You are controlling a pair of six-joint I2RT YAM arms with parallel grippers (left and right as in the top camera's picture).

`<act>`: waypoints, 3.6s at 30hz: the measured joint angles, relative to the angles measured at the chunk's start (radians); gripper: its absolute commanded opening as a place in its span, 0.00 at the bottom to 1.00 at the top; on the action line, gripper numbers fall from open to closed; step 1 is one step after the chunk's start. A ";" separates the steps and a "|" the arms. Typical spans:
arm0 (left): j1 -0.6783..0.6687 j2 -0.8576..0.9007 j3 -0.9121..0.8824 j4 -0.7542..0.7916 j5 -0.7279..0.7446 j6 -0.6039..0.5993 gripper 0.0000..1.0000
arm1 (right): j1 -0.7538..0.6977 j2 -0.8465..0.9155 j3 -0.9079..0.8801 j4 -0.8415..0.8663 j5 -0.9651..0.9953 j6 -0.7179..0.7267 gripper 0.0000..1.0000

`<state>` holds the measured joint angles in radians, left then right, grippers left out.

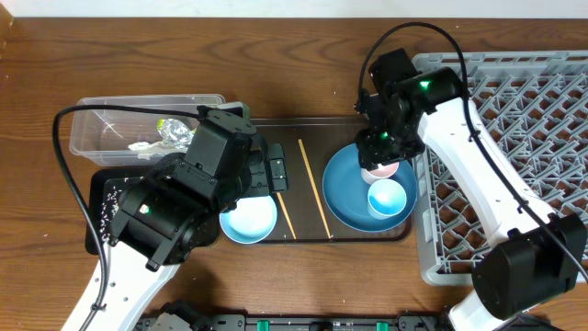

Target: Sort waste into correct bins and load items into the dishwasher rack

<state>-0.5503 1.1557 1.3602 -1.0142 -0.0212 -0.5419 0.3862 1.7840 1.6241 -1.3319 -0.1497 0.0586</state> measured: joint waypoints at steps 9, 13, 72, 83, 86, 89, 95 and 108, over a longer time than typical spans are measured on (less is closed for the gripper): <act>0.000 0.000 0.000 0.000 0.000 0.000 0.98 | -0.119 0.000 0.186 -0.108 0.057 -0.003 0.99; 0.000 0.000 0.000 0.016 0.000 0.000 0.98 | -0.188 0.000 0.215 -0.146 0.095 -0.003 0.99; -0.228 0.671 0.000 0.570 0.113 -0.116 0.60 | -0.251 0.000 0.215 -0.149 0.143 -0.002 0.99; -0.261 0.740 0.000 0.621 0.101 -0.116 0.55 | -0.251 0.000 0.215 -0.149 0.143 -0.002 0.99; -0.260 0.740 0.000 0.621 0.091 -0.116 0.54 | -0.251 0.000 0.215 -0.149 0.143 -0.002 0.99; -0.261 0.740 0.000 0.621 0.088 -0.116 0.54 | -0.251 0.000 0.215 -0.148 0.143 -0.003 0.99; -0.261 0.757 0.000 0.625 0.082 -0.116 0.53 | -0.251 0.000 0.215 -0.148 0.143 -0.002 0.99; -0.244 0.779 -0.004 0.636 0.074 -0.116 0.06 | -0.251 0.000 0.215 -0.148 0.143 -0.003 0.99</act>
<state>-0.7944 1.9343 1.3560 -0.3779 0.0532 -0.6575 0.1352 1.7844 1.8389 -1.4803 -0.0063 0.0559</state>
